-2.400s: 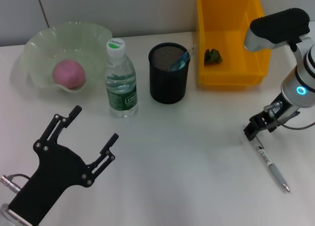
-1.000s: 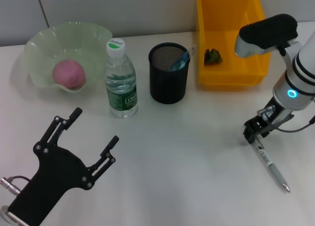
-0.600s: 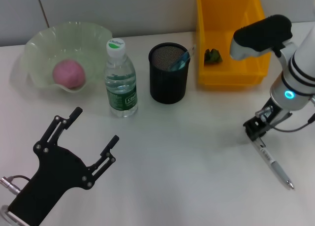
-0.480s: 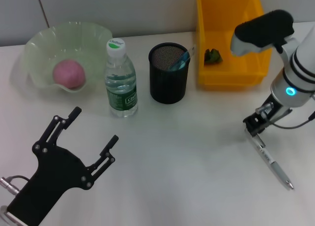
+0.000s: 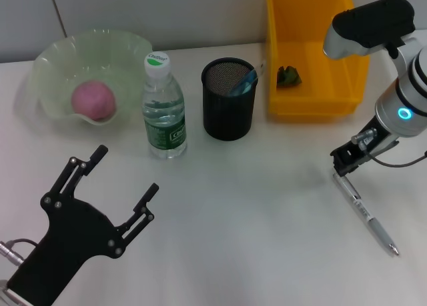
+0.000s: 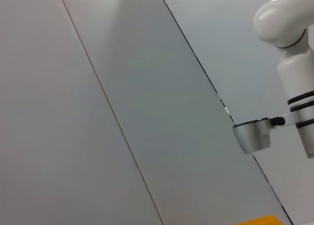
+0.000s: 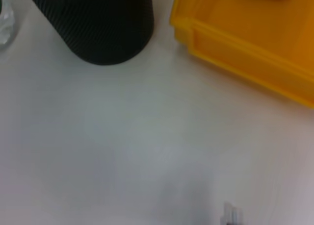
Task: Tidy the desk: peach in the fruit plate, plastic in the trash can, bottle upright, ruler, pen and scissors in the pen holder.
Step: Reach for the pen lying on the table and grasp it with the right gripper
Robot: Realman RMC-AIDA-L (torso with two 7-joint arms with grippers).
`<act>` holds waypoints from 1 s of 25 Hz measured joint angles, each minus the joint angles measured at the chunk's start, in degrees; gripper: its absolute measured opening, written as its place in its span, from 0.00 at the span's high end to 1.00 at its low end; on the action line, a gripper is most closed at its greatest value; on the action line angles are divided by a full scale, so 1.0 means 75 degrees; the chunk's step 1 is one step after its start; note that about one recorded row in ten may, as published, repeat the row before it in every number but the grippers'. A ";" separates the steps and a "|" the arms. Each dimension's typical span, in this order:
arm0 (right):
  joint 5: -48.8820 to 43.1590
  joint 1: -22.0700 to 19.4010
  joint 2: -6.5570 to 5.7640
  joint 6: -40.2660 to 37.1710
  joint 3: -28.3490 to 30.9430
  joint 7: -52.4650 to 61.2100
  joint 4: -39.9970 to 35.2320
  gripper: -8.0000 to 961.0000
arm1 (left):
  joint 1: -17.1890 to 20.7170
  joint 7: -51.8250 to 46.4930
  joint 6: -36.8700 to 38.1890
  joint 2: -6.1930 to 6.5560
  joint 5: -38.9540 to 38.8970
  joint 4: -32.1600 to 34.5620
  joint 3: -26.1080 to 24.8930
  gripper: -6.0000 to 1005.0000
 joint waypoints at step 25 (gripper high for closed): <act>-0.0391 0.0198 0.0000 0.0241 -0.0081 -0.0008 0.0793 0.64 | -0.0052 0.0000 -0.0001 -0.0012 0.0000 -0.0012 0.0028 0.22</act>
